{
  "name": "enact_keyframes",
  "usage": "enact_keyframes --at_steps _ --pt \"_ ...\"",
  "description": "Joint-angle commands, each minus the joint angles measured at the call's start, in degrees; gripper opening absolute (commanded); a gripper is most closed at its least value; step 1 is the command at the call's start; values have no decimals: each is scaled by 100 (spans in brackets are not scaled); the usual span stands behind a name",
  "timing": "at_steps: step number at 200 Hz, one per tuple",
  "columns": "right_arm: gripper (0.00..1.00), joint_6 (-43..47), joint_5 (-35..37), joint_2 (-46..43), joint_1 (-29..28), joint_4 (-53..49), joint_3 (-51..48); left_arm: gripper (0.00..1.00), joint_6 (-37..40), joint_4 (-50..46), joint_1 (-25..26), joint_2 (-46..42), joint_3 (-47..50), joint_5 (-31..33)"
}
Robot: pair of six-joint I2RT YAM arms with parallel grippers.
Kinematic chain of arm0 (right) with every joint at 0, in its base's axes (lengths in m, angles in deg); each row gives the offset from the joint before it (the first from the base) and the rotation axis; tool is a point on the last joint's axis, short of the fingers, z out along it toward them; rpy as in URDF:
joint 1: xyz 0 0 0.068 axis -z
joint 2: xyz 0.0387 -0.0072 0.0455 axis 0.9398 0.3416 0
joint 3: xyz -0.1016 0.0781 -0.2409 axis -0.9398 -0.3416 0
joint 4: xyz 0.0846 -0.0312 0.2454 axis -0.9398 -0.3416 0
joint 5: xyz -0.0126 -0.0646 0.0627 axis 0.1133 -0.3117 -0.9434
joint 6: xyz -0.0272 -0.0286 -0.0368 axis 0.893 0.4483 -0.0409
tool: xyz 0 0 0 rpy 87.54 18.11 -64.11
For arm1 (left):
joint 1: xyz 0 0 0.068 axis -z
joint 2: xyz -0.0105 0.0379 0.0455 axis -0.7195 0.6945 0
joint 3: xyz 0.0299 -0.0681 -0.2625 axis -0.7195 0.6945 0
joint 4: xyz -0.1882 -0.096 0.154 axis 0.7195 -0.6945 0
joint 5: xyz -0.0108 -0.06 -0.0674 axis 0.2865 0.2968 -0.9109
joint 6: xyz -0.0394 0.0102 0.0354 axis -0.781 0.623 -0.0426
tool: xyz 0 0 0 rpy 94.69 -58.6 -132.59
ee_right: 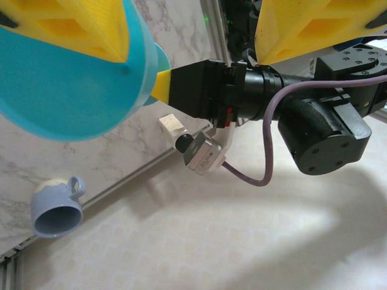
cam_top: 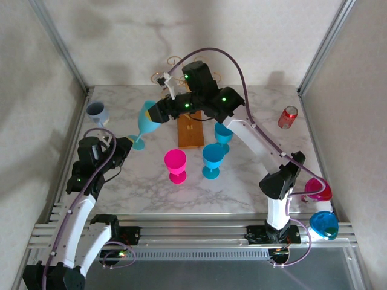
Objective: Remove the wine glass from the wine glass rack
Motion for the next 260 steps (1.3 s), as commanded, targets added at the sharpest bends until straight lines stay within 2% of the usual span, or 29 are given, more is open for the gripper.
enact_keyframes --at_steps 1,53,114,194,260 --pt "58 -9 132 127 -1 -7 64 0 102 -45 -14 -106 -126 62" --pt "55 4 99 197 -6 -16 48 0 93 -93 -12 -140 -152 93" --pt "39 -40 -90 263 -25 6 57 0 80 -110 -12 -132 -179 110" --pt "36 -34 -196 344 -47 -69 51 0 58 -123 -12 -123 -266 101" --pt "14 -39 -180 386 -68 -81 94 0 57 -137 -12 -99 -293 98"
